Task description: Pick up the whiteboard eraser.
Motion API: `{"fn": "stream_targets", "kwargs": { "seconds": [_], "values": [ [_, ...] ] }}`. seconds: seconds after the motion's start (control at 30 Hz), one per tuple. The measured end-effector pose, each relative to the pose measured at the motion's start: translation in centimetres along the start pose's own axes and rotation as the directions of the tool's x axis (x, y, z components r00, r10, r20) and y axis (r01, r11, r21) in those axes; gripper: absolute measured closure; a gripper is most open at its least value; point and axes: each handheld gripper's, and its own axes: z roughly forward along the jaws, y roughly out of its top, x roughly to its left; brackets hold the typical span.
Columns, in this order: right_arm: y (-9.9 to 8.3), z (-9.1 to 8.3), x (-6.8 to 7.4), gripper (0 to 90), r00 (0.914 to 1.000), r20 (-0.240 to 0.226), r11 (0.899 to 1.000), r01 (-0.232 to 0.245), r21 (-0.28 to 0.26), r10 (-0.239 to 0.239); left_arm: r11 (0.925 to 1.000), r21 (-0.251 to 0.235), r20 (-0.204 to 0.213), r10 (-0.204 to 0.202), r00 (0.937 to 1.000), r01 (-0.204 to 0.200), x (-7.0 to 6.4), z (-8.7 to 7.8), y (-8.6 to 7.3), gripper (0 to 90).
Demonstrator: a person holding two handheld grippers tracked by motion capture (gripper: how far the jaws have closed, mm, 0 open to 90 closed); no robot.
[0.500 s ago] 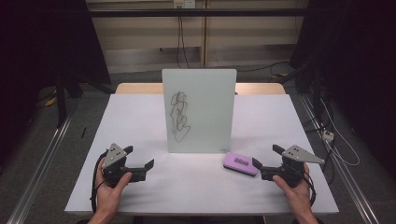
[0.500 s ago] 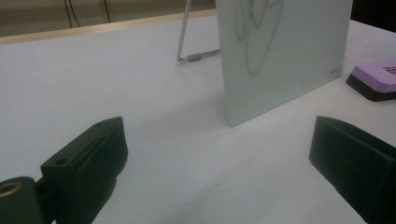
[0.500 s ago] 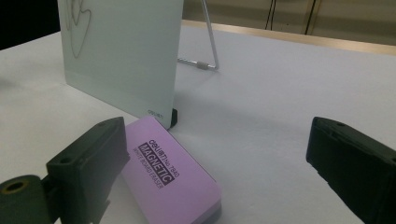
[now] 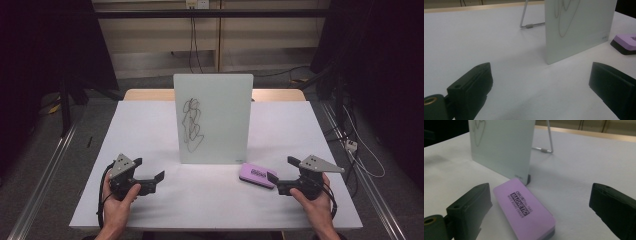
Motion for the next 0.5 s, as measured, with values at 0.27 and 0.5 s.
{"fn": "stream_targets", "kwargs": {
  "seconds": [0.27,0.5],
  "values": [
    [0.31,0.48,0.35,3.7,0.9994,-0.033,1.000,-0.002,0.031,0.003,0.9999,0.009,-0.009,0.007,0.9999,-0.007,0.02,-0.01,-0.01,5.3],
    [0.55,0.41,0.57,9.1,0.9983,-0.055,0.999,0.020,0.027,-0.019,0.9994,0.013,0.002,0.033,0.9994,-0.033,-0.31,0.11,0.07,5.4]
  ]
}}
